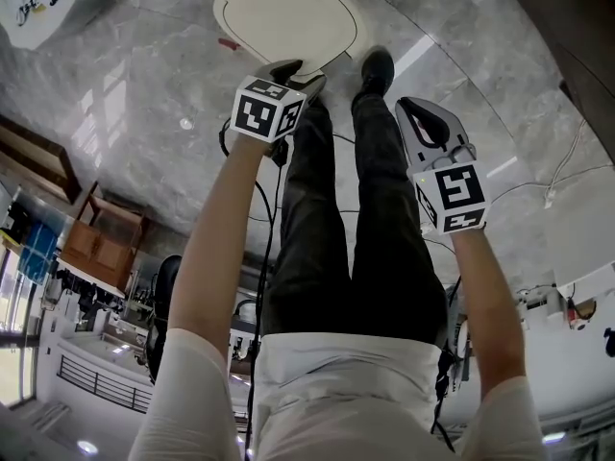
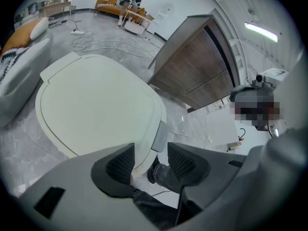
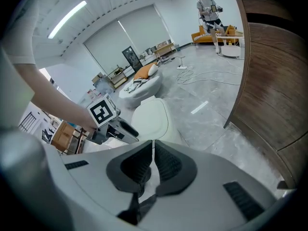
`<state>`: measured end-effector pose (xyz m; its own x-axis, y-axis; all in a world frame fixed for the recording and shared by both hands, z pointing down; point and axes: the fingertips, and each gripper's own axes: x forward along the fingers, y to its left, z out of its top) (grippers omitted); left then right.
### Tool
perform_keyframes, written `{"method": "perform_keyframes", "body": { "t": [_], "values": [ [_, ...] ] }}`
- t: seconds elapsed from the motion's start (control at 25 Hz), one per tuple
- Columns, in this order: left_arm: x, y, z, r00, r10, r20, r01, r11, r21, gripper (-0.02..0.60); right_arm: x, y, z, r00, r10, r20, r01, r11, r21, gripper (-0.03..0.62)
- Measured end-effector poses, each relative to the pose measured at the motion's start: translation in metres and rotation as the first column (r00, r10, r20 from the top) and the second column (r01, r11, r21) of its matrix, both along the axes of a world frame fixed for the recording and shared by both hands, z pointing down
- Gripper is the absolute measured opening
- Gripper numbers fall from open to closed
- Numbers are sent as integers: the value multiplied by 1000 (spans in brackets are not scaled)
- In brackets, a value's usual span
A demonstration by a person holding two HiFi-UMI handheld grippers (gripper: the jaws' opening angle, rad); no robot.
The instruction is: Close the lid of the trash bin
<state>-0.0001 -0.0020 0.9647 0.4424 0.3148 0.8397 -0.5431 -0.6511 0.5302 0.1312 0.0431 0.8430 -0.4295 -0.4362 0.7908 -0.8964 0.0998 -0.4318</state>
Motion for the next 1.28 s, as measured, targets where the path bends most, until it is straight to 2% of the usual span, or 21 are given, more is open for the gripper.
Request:
{"method": "perform_keyframes", "body": {
  "t": [0.32,0.44,0.76,1.0,1.16,1.28],
  "values": [
    [10,-2,-35,999,20,-31,-18,998,52,212,10,-8,-30,998,-59,-25,60,998,35,34],
    [12,-12,-55,999,3,-45,1,997,81,204,16,-17,-46,996,-78,-40,80,995,53,34],
    [17,-24,-132,993,-32,-110,53,980,193,176,19,-19,-98,980,-165,-107,175,981,83,34],
    [17,-13,-187,991,-60,-123,87,969,233,143,29,-28,-145,971,-188,-145,205,971,119,34],
    [12,-7,-227,986,-103,-128,134,955,265,127,31,-30,-177,969,-196,-150,217,965,147,34],
    [18,13,-269,979,-138,-148,179,931,317,111,38,-6,-201,961,-223,-166,251,953,172,34]
  ]
}}
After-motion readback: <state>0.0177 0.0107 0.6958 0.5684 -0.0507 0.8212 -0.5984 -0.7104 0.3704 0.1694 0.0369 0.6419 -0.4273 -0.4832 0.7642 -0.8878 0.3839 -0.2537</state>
